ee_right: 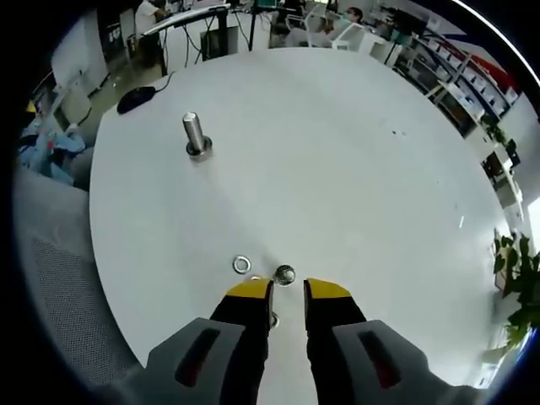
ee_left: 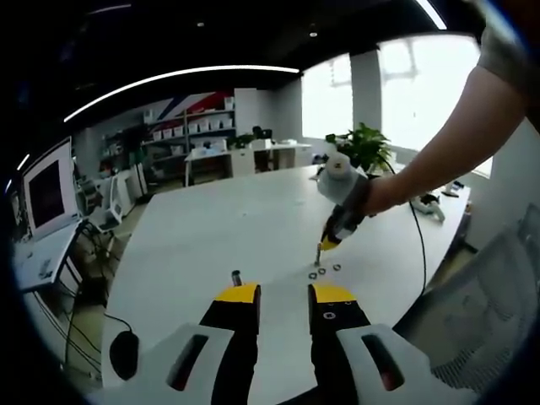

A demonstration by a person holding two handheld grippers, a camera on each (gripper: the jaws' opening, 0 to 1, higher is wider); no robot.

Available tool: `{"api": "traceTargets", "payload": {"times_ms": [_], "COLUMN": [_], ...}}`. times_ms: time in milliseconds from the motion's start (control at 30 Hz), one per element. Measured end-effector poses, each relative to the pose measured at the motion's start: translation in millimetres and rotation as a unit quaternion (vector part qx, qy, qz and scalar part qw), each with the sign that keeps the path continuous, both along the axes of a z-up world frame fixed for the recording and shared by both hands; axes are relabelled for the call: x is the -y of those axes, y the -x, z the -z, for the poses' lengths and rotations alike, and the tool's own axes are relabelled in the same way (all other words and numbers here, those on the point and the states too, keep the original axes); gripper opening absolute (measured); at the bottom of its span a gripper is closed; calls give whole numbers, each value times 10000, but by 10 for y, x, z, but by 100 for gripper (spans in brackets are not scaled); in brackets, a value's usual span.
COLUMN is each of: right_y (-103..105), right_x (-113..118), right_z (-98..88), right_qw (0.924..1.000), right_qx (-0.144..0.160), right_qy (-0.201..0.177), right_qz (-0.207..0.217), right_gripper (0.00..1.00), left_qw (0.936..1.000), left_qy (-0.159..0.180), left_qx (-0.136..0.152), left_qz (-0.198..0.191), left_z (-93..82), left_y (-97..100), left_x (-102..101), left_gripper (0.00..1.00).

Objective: Place the washer onto the threaded stud by aligning its center hole with the stud, sliding it down to the base, and recovering from edge contact or off-axis alignment until the washer reaches the visible bottom stop.

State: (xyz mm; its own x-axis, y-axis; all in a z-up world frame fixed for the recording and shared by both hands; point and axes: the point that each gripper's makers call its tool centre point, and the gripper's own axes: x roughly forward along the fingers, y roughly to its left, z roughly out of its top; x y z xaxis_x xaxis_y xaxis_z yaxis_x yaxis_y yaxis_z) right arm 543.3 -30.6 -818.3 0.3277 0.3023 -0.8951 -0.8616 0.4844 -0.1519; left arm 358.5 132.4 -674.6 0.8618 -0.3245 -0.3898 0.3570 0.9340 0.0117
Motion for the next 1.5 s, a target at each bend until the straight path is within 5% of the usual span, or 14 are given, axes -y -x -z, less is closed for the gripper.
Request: {"api": "traceTargets", "payload": {"times_ms": [1500], "right_y": [382], "right_x": [299], "right_z": [82], "right_qw": [9995], "right_qx": [-180], "right_qy": [146], "right_qz": [217], "right_gripper": [18], "left_qw": [9999], "left_qy": [4], "left_qx": [102], "left_qz": [74], "left_z": [-41], "left_y": [26], "left_x": [24], "left_gripper": [21]}}
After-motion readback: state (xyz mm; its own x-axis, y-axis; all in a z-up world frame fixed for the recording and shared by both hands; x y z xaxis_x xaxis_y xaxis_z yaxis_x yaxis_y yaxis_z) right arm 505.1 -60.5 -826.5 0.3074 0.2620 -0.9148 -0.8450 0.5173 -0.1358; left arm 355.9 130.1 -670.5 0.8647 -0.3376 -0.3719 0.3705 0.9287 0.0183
